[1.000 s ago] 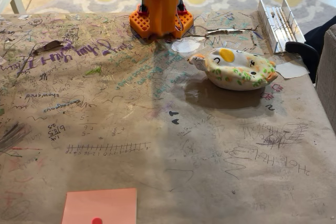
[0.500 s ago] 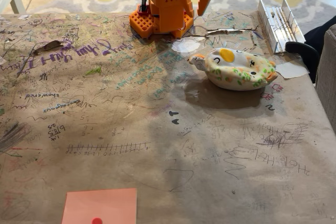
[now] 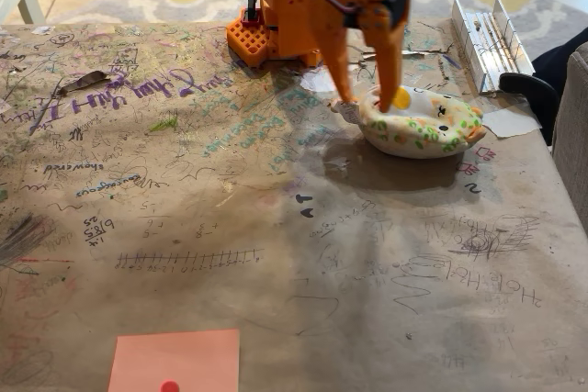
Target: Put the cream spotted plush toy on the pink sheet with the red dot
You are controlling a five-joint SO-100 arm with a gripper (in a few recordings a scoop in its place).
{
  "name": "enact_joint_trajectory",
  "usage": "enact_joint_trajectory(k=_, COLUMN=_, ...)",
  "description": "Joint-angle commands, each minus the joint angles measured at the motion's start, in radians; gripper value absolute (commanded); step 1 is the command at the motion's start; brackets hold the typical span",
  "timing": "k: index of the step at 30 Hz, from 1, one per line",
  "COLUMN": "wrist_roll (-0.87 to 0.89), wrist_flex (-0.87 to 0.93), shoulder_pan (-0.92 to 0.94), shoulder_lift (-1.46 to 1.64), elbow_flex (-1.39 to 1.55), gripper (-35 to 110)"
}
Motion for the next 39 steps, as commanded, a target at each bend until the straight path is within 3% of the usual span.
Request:
enact_joint_trajectory(k=1, wrist_roll=0.0, wrist_flex=-0.075, shoulder_pan=-0.101, shoulder_lift=-0.017, elbow_flex=0.02, gripper=37)
enact_joint_trajectory(k=7, wrist_roll=-0.101, wrist_flex=-0.17, shoulder_pan=-0.272, shoulder_lift=-0.052, elbow_flex=0.156, gripper=33)
enact_joint_trajectory(k=14, wrist_roll=0.014, wrist_flex=-0.216, shoulder_pan=-0.287, shoulder_lift=-0.017, elbow_flex=0.275, gripper=28)
enact_joint_trajectory(k=21, wrist_roll=-0.003, wrist_flex=-0.218, shoulder_pan=-0.279, shoulder_lift=-0.026, elbow_flex=0.273, gripper=0)
enact_joint_trajectory(k=24, wrist_roll=0.081, wrist_flex=-0.201, shoulder_pan=-0.275, shoulder_lift=-0.038, elbow_flex=0.264, gripper=0)
enact_joint_trajectory(k=32, wrist_roll=0.077, wrist_flex=-0.026, shoulder_pan=-0.224, shoulder_lift=0.199, elbow_flex=0.275, gripper=0)
enact_joint_trajectory(k=39, wrist_roll=0.127, wrist_flex=0.336, shoulder_pan=-0.103, shoulder_lift=0.42, elbow_flex=-0.15, gripper=0)
